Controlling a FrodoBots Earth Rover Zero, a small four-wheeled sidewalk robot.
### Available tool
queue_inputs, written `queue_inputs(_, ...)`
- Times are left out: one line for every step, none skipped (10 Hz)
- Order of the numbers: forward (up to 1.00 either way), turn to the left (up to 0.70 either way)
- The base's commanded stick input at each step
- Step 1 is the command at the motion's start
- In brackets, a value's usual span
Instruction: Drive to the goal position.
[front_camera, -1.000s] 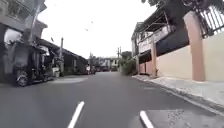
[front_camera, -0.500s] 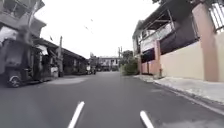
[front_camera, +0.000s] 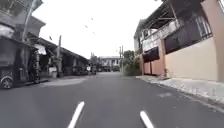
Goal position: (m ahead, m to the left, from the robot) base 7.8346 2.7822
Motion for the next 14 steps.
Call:
queue_inputs(0.85, 0.0)
queue_inputs(0.85, 0.0)
queue_inputs(0.85, 0.0)
queue_inputs(0.85, 0.0)
queue_inputs(0.85, 0.0)
queue_inputs(0.85, 0.0)
queue_inputs(0.85, 0.0)
queue_inputs(0.85, 0.0)
queue_inputs(0.85, 0.0)
queue_inputs(0.85, 0.0)
queue_inputs(0.85, 0.0)
queue_inputs(0.85, 0.0)
queue_inputs(0.85, 0.0)
queue_inputs(0.85, 0.0)
